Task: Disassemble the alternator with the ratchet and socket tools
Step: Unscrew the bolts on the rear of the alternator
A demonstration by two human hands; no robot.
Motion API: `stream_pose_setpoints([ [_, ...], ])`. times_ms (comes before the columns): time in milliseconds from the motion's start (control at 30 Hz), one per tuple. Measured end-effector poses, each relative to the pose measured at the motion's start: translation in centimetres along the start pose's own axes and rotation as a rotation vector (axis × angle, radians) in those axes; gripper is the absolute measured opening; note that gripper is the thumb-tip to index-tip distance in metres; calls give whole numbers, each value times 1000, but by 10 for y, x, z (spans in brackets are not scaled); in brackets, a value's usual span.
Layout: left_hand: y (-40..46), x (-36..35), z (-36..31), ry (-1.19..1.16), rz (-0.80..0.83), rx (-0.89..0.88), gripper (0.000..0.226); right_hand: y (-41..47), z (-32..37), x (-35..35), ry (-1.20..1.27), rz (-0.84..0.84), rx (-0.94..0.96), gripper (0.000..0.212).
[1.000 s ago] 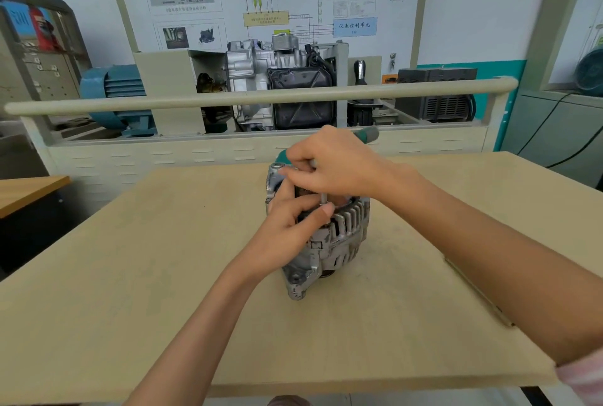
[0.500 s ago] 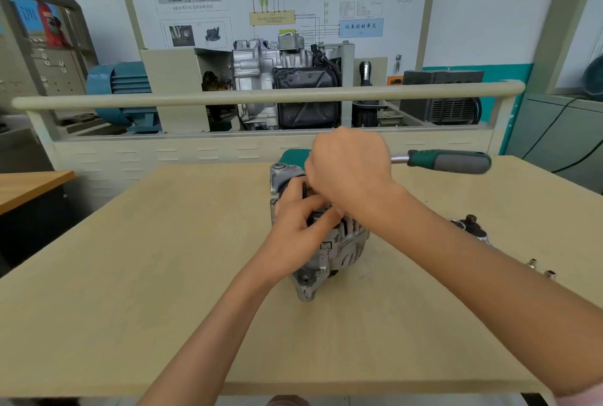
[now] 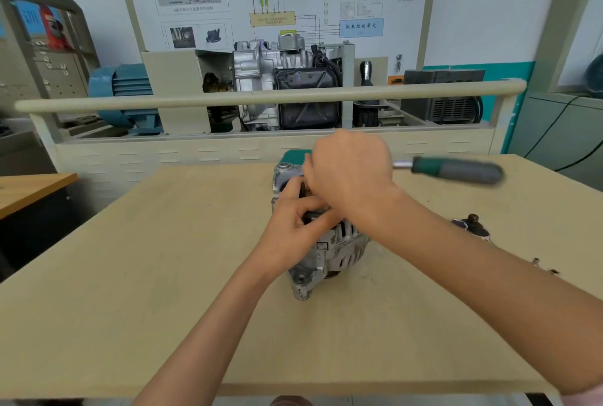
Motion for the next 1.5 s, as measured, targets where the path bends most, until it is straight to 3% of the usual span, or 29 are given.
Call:
stream_pose_setpoints([
  [100,-1,-3,-2,47,-49,-2,52,0,2,-3,-82,31,-69,40],
  [200,-3,-5,-1,82,-4,24,25,2,-1,0,-27,-6,-59,41],
  [267,-3,-3,-1,58,18,38,26,0,0,4,11,-68,32,41],
  [367,-2,-1,-6,14,53,12,40,-1,6,7,221,-87,166,45],
  [533,0,3,-4,10,99,-24,19,3,1,4,552,3,138,47],
  [633,1,5,-4,-7,40,-36,20,0,2,3,306,-15,52,43],
  [700,2,2,-2,10,-12,-46,44,-2,2,1,27,-22,-34,42],
  [767,2,-2,-2,39,-57,-40,55,-3,8,2,-81,0,-72,42],
  [1000,-2,-9,-6,32,-12,-10,25,-3,10,13,12,-132,47,47],
  [1067,-2,-10,-5,59,31,-8,18,1,6,10,103,-108,114,46],
  [1200,-3,-4,-5,49,42,1,35,6,4,2,435,31,214,47],
  [1300,-3,-1,-3,28,35,4,22,7,3,2,513,50,195,46],
  [1400,-1,-1,2,47,2,-1,18,5,1,-1,343,28,88,44],
  [1500,0,-5,5,71,-32,10,13,2,-13,-6,13,39,-161,42],
])
Point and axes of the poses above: each hand's wrist, its own y-axis towards the middle knuckle, its own x-axis out of the back of the hand, z = x × y, the point moved 6 cm from there along y, towards the middle knuckle, and after that the axes turned 14 degrees about -z, right-handed, at the moved point
